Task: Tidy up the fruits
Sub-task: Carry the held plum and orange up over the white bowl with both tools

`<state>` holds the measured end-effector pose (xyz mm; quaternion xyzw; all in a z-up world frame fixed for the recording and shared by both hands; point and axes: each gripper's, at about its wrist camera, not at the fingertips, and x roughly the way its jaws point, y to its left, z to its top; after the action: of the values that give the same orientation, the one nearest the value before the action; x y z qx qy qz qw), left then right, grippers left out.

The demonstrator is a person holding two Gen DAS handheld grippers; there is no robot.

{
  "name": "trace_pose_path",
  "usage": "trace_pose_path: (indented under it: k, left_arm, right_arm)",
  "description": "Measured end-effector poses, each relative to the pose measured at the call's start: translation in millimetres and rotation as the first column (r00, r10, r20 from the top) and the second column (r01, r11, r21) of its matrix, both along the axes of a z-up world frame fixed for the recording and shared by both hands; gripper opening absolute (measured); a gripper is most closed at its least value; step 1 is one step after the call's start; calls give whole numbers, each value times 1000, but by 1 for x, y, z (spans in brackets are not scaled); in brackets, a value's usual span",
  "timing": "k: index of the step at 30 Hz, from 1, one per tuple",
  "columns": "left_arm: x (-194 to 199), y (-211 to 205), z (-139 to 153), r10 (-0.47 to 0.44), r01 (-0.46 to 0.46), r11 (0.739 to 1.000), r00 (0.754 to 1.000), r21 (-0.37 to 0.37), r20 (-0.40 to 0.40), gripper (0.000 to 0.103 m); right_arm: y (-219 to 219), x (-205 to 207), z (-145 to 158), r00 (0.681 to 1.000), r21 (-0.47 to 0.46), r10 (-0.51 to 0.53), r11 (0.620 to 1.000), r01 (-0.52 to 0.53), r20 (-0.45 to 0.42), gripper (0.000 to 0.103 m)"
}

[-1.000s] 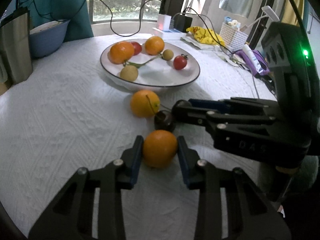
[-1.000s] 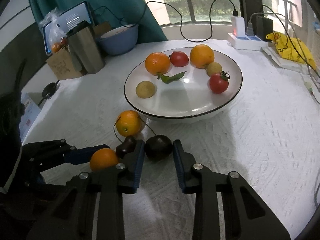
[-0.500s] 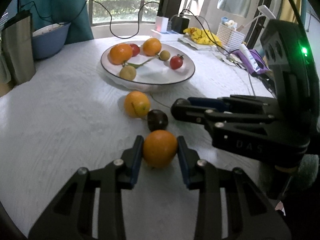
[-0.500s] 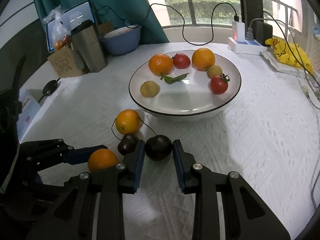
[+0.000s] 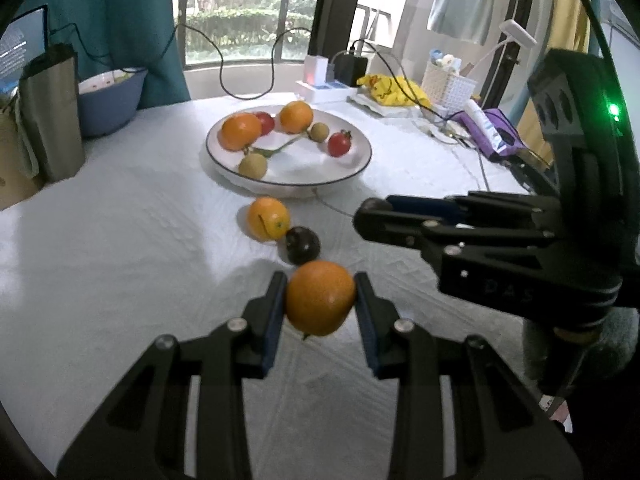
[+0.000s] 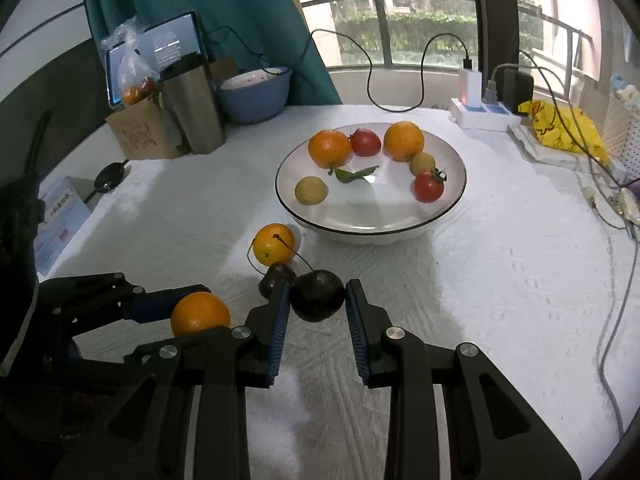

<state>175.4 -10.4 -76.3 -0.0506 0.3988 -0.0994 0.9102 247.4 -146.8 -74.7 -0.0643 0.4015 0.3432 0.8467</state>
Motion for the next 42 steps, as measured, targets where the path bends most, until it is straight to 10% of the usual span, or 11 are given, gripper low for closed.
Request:
trace_pose_path:
  k: [17,42]
  left_arm:
    - [4,-6,32,-5,3,999,997,35,73,35]
    - [113,-2,22,6,-10,997,998,71,56,35]
  right_arm:
    - [-28,0,32,997,44,-46,998,43,67,31]
    - [-31,84,23,997,76,-69,995,66,32,31]
